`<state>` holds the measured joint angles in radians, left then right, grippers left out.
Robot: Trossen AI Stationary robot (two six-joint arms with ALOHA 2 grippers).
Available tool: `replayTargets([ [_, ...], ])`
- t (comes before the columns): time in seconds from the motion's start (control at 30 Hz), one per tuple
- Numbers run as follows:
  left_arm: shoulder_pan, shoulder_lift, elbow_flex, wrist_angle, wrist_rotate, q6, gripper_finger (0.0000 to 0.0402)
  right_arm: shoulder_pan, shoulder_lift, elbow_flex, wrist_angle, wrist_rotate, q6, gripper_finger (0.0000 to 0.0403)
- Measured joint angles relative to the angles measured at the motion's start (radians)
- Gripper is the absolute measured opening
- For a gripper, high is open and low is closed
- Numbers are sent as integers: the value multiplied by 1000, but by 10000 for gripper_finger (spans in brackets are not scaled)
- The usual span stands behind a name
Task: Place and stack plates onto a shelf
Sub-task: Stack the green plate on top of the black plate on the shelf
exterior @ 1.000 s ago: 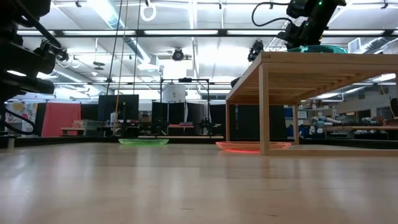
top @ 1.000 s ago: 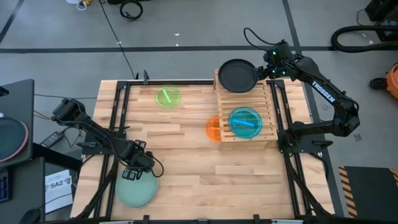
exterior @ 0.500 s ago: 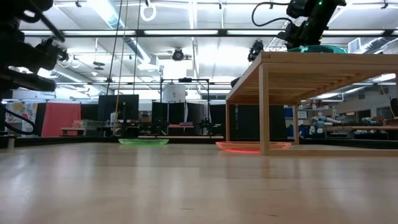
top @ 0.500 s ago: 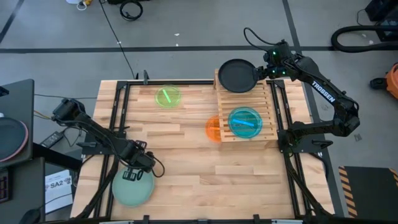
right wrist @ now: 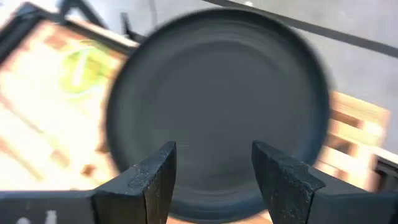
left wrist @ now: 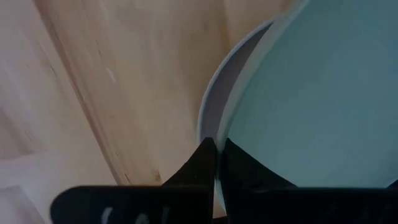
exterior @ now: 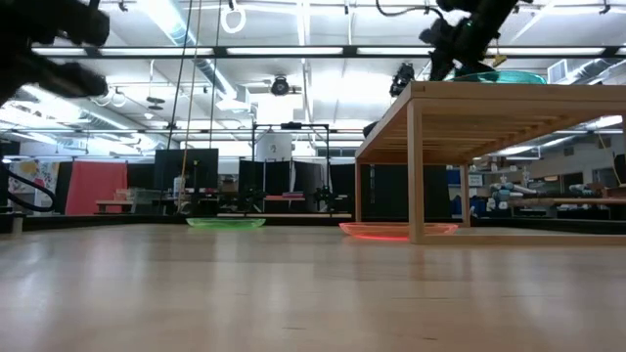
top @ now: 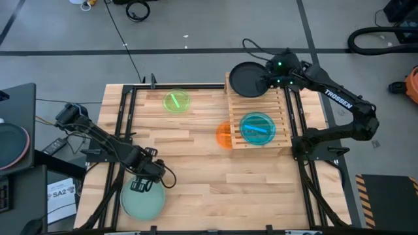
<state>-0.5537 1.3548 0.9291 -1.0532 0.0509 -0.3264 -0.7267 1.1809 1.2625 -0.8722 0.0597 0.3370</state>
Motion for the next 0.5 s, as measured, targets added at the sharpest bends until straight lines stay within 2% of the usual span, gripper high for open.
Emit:
replayTargets([
  [0.27,1,0,139,-49,-3,78,13,209,0,0,103,0,0,214],
  [0.4,1,0,199,-52,-50,110,14,313,0,0,148,0,3,214],
  [0.5,1,0,236,-53,-123,114,15,391,0,0,175,0,10,214],
])
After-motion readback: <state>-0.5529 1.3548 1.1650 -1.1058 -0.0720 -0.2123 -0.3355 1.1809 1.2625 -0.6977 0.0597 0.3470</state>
